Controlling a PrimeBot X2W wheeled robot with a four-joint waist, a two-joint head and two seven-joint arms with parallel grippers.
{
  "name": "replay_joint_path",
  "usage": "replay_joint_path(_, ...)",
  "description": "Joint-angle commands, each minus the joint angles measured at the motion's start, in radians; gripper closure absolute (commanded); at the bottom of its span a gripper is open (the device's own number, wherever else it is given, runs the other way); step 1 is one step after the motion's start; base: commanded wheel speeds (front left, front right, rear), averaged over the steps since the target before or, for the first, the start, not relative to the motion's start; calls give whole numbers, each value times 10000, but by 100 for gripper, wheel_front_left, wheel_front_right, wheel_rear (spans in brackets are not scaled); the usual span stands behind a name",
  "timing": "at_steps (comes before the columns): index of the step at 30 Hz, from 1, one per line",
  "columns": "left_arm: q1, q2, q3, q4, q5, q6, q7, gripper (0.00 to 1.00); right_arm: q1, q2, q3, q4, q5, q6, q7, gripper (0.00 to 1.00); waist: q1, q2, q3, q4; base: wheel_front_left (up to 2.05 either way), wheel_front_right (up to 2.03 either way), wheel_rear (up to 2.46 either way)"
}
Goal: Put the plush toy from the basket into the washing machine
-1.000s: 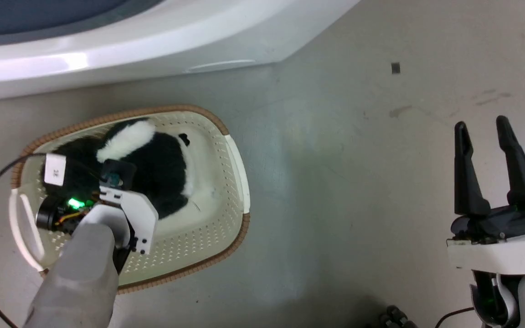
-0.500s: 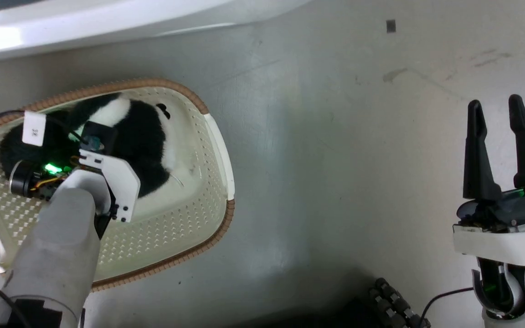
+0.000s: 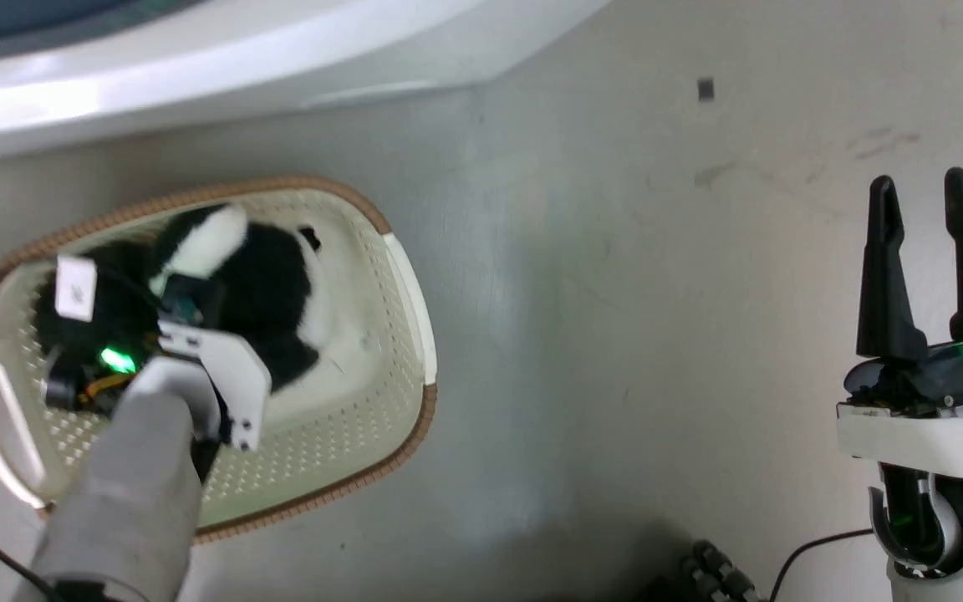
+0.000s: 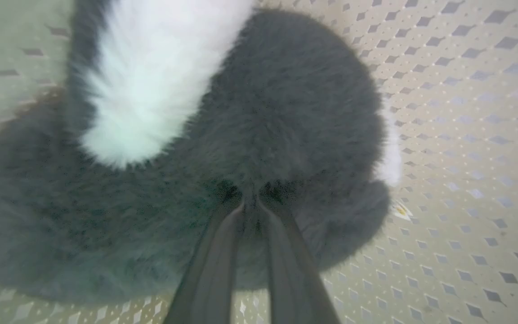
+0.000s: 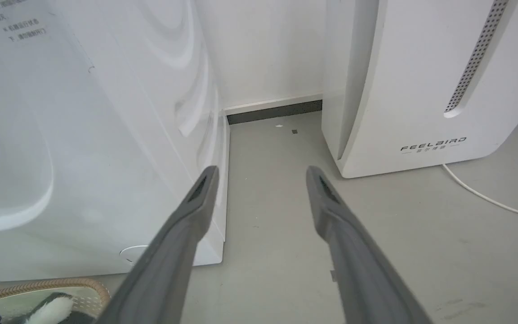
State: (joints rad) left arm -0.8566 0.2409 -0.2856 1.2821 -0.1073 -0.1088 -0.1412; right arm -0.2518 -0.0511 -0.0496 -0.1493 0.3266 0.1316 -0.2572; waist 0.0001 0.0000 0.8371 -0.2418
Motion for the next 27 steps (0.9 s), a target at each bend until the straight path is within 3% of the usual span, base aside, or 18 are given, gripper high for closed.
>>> replay_joint_path(1,301,-119,-22,66,-95,-62,-178,100,-53,9,-20,75,-71,-9,-45,0,-1,0,-604,114,0,0,0)
replay_joint_path(16,2111,-889,91,-318,-811,-160,-1180,100,598,9,-84,644,-590,-9,-45,0,-1,0,-3459,1014,0,0,0)
replay_joint_path(27,4019,-984,352,-3324,-883,-37,-1203,100,1226,9,-116,966,-937,-9,-45,0,-1,0,-4884,1845,0,0,0)
